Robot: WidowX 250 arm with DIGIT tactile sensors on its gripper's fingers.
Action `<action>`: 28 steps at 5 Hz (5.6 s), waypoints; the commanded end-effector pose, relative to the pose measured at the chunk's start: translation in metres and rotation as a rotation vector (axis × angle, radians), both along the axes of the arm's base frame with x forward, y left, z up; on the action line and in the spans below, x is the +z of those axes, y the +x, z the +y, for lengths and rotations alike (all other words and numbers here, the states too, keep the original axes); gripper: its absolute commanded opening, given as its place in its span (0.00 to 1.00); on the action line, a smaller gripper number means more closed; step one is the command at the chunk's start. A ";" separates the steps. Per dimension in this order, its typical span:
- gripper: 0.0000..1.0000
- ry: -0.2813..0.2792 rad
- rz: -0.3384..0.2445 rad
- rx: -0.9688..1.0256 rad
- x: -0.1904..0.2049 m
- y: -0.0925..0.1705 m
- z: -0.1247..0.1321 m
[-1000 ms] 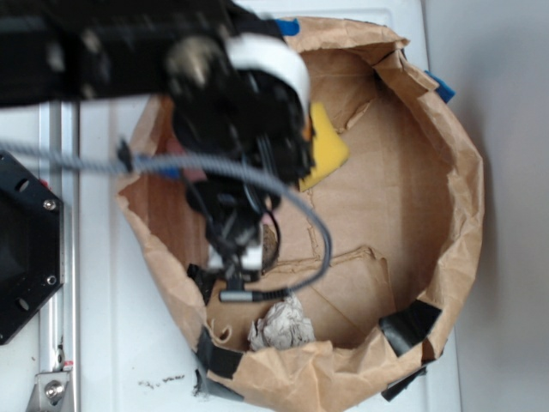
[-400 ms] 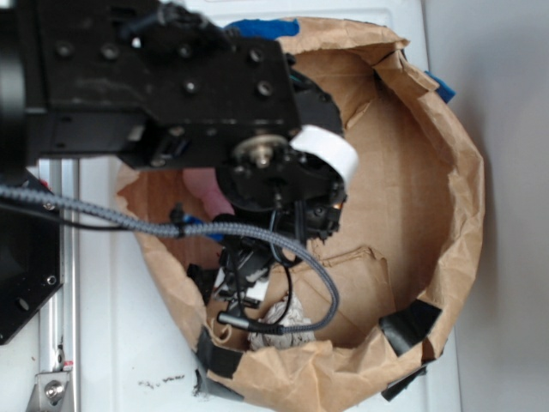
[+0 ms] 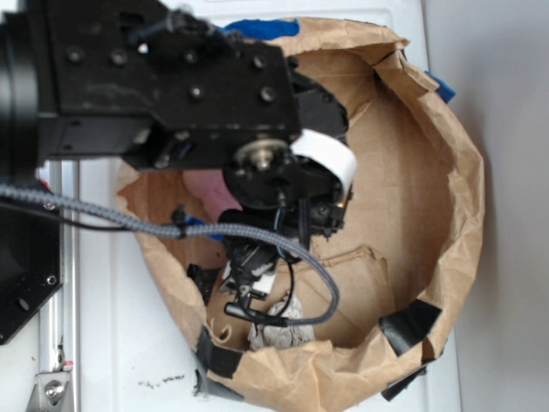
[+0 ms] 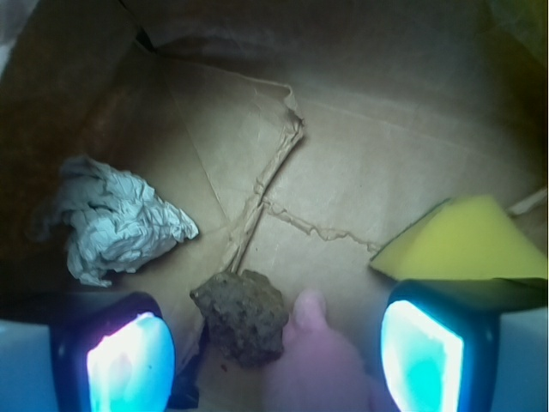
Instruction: Grab the rock.
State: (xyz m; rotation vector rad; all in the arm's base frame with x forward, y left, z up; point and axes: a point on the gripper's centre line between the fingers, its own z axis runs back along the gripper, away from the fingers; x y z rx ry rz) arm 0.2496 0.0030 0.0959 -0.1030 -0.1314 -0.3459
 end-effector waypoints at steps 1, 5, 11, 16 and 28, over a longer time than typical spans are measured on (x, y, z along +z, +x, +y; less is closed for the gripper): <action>1.00 0.013 -0.068 -0.056 -0.006 0.015 0.003; 1.00 0.064 -0.052 -0.119 -0.044 0.015 -0.004; 1.00 -0.009 -0.047 -0.170 -0.032 0.001 -0.016; 1.00 0.046 0.045 -0.199 -0.055 -0.029 -0.007; 0.00 -0.043 -0.179 0.383 0.095 0.000 0.052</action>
